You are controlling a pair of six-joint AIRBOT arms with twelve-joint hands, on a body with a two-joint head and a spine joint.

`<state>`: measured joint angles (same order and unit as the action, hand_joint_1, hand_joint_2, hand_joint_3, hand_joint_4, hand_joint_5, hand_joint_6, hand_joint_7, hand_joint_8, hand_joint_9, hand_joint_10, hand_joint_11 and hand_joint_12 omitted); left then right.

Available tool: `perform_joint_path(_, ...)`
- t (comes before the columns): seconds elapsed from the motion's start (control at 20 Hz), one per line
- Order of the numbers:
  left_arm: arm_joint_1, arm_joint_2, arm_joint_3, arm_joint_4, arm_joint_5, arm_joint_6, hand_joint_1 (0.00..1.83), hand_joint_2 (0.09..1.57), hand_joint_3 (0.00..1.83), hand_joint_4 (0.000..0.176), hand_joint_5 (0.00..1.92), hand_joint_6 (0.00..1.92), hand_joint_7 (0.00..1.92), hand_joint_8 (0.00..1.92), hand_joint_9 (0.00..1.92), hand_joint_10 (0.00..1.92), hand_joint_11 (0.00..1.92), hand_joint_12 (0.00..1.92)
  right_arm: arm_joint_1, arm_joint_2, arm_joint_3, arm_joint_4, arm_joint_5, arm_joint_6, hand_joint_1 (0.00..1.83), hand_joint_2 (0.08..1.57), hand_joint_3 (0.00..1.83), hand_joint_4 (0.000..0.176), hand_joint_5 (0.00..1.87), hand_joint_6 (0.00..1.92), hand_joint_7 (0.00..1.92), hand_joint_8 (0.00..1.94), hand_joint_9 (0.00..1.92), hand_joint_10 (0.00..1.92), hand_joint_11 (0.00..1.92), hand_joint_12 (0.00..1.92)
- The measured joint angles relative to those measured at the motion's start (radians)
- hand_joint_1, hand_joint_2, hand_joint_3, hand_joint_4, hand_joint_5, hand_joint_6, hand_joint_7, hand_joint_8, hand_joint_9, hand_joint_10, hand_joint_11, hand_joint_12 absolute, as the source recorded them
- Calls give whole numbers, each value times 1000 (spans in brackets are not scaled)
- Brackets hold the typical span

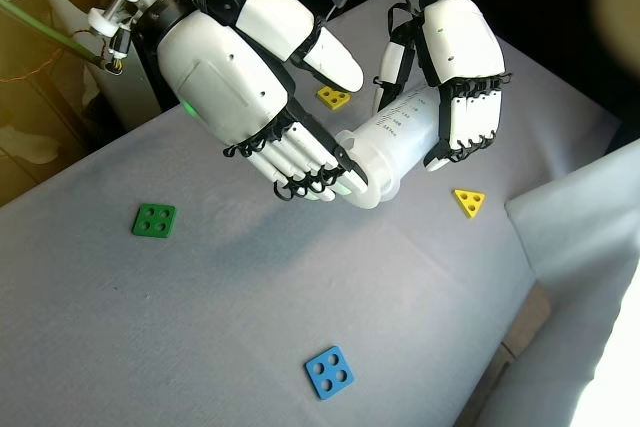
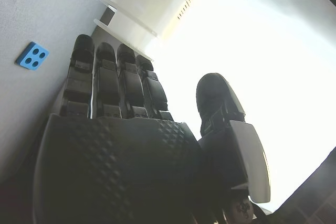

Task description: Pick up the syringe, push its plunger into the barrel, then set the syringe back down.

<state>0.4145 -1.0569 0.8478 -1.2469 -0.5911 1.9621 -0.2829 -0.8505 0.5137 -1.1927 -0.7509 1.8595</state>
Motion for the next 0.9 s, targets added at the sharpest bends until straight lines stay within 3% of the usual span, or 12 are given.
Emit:
perform_joint_path(0.05,0,0,0,0,-2,0,1181,1278,1,0,791,1147,601,1748,548,1459,480,1446,0,-2,0,-5,-3,2,0,1443,2,0,195,1,161,1,103,2,0,326)
perform_joint_path(0.1,0,0,0,0,-3,0,1280,1296,4,0,727,1229,558,1755,548,1626,475,1457,6,-2,3,-4,-4,2,0,1445,2,0,198,2,162,2,102,1,0,320)
perform_joint_path(0.2,-3,0,0,0,-3,-3,1181,1269,0,0,803,1161,625,1690,591,1440,501,1430,6,8,5,-12,2,2,0,1444,1,0,211,5,172,3,106,2,0,338)
perform_joint_path(0.3,-6,0,0,1,3,-8,1309,1281,0,0,745,1194,591,1687,579,1640,497,1458,6,47,4,-14,47,-20,0,1444,1,0,219,5,176,1,108,2,0,369)
perform_joint_path(0.35,-6,-2,0,5,5,-13,1315,1280,0,0,743,1186,601,1681,581,1645,498,1464,6,70,3,-14,68,-31,0,1443,1,0,210,1,172,0,106,1,0,368)
perform_joint_path(0.45,-12,-6,0,10,22,-29,1191,1262,0,0,808,1131,639,1690,575,1459,489,1449,19,149,-3,-4,130,-81,0,1443,0,0,199,0,166,0,106,0,0,367)
perform_joint_path(0.6,-16,-14,-3,27,60,-26,1187,1250,0,0,821,1116,671,1648,604,1417,497,1440,31,255,28,-49,245,-157,0,1439,0,0,186,1,141,2,81,1,0,289)
perform_joint_path(0.65,-16,-15,-6,26,65,-26,1191,1253,0,0,822,1108,657,1671,588,1436,485,1454,29,273,37,-48,261,-163,0,1440,0,0,202,9,150,7,85,4,0,280)
perform_joint_path(0.7,-16,-14,-8,25,70,-26,1288,1278,4,0,750,1185,607,1691,569,1616,480,1472,25,304,56,-42,280,-185,0,1439,0,0,198,5,151,4,88,5,0,297)
perform_joint_path(0.75,-16,-15,-7,26,68,-26,1208,1270,0,0,796,1135,619,1717,547,1539,476,1486,22,327,71,-53,289,-189,0,1437,0,0,193,2,153,3,94,5,0,318)
perform_joint_path(0.85,-16,-14,-7,27,65,-25,1182,1276,2,0,786,1153,615,1739,541,1511,467,1492,22,365,93,-179,325,-190,0,1439,0,0,183,1,150,1,92,3,0,306)
perform_joint_path(0.9,-16,-14,-7,27,66,-24,1182,1276,1,0,781,1153,624,1736,546,1508,463,1493,22,372,110,-311,363,-190,0,1441,1,0,190,4,159,4,97,5,0,304)
